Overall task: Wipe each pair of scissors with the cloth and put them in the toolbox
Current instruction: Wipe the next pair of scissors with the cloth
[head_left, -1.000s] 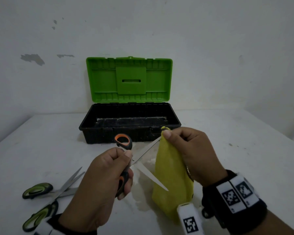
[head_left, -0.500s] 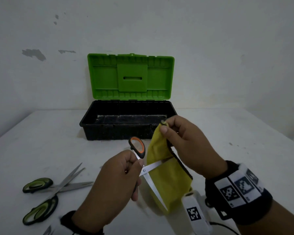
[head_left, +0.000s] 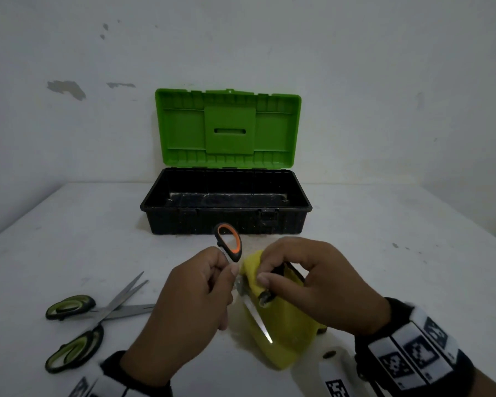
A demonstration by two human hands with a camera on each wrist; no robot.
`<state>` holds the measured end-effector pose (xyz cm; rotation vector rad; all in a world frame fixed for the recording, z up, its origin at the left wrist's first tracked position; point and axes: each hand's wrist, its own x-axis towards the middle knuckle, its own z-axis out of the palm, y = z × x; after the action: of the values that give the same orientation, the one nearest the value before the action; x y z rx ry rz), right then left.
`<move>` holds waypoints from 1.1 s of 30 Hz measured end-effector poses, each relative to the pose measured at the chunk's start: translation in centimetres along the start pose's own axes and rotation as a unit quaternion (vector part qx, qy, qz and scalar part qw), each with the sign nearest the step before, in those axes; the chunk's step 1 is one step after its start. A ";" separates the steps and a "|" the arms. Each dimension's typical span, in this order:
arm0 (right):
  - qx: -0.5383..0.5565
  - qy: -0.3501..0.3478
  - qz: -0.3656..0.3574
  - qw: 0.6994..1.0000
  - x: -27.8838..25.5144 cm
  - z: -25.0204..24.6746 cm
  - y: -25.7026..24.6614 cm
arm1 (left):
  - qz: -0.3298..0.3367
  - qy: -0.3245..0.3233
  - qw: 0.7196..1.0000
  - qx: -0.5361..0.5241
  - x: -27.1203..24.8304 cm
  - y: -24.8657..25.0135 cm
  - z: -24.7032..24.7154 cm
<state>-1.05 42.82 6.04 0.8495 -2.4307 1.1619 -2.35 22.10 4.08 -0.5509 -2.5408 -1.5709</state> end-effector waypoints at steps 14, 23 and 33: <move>0.053 -0.066 0.135 0.987 0.7 0.1 0.4 | 0.111 -0.005 0.992 0.053 -0.3 0.4 0.5; 0.029 -0.106 0.149 0.983 1.3 -0.5 -0.3 | 0.129 -0.020 0.990 0.052 0.1 0.5 -0.7; 0.029 -0.105 0.159 0.981 0.9 -1.6 -0.5 | 0.137 -0.025 0.990 0.029 0.1 0.5 0.1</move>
<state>-1.36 43.50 7.75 0.6417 -2.7955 1.3184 -2.21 22.44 4.48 -0.8976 -2.4111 -1.3992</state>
